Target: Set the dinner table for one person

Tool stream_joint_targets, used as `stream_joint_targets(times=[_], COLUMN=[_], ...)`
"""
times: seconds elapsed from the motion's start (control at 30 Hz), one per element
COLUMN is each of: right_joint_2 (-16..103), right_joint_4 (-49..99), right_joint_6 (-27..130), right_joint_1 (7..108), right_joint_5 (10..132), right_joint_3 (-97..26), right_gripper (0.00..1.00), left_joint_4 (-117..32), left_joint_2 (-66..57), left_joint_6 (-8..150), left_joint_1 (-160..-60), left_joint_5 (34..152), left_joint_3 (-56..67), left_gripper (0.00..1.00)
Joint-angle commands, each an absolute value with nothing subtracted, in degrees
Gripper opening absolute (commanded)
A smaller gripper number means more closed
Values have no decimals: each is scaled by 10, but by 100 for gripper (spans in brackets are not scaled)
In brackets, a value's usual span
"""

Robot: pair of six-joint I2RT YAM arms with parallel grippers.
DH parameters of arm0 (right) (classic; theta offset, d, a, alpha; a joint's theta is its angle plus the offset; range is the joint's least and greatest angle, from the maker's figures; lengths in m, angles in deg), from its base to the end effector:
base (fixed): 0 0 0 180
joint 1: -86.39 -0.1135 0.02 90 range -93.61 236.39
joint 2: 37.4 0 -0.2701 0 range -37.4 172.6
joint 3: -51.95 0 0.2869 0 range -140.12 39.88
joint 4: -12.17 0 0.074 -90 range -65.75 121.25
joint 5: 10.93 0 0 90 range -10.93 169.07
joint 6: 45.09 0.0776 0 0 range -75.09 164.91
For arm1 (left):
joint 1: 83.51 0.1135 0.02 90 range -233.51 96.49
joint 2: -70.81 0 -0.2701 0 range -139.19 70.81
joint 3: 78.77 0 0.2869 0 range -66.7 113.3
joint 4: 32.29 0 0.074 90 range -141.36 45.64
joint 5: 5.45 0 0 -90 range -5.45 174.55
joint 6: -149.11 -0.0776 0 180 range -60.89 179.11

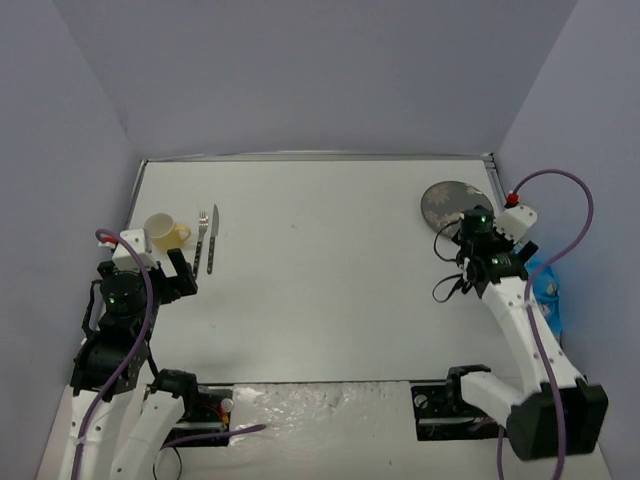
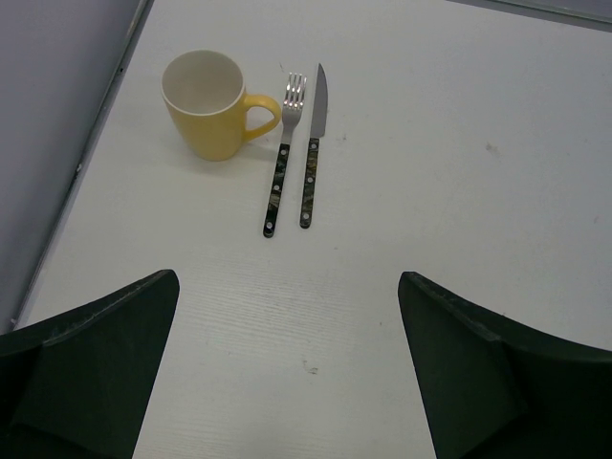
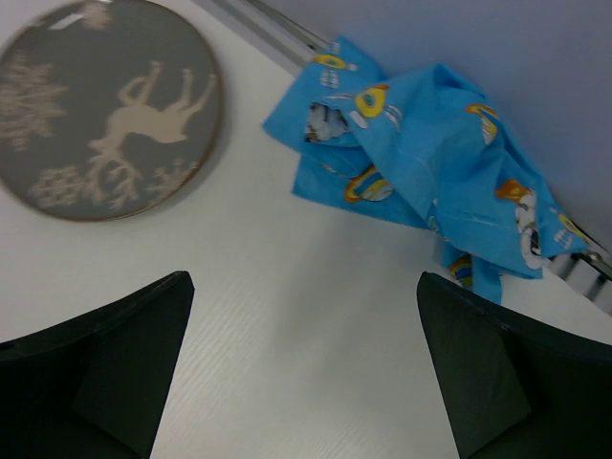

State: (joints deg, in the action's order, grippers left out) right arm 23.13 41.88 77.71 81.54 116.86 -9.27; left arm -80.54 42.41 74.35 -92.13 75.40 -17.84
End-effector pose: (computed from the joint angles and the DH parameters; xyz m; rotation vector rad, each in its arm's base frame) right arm 0.2953 -0.0227 0.2865 0.8455 1.7830 -0.2592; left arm 0.1692 -0.0132 0.3554 -0.2176 1.8311 -0.1441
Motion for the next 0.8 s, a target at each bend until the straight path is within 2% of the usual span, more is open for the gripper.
stream_joint_targets(times=[0.0, 0.27, 0.6, 0.67, 0.77], right_joint_2=[359, 526, 632, 644, 652], right_joint_4=[408, 375, 312, 295, 282], right_joint_6=[862, 853, 804, 792, 775], right_joint_1=[861, 922, 980, 989, 990], right_joint_5=[1296, 1320, 1306, 1295, 1287], right_joint_3=[-126, -169, -195, -193, -192], right_gripper=[100, 100, 100, 96, 73], left_joint_4=[-785, -788, -789, -789, -788], left_joint_2=[420, 425, 423, 421, 419], left_joint_6=[748, 747, 747, 747, 747], left_joint_1=[-924, -933, -938, -938, -937], left_joint_5=[747, 742, 746, 747, 746], left_joint_3=[-163, -163, -163, -163, -163], left_gripper=[97, 97, 97, 97, 97])
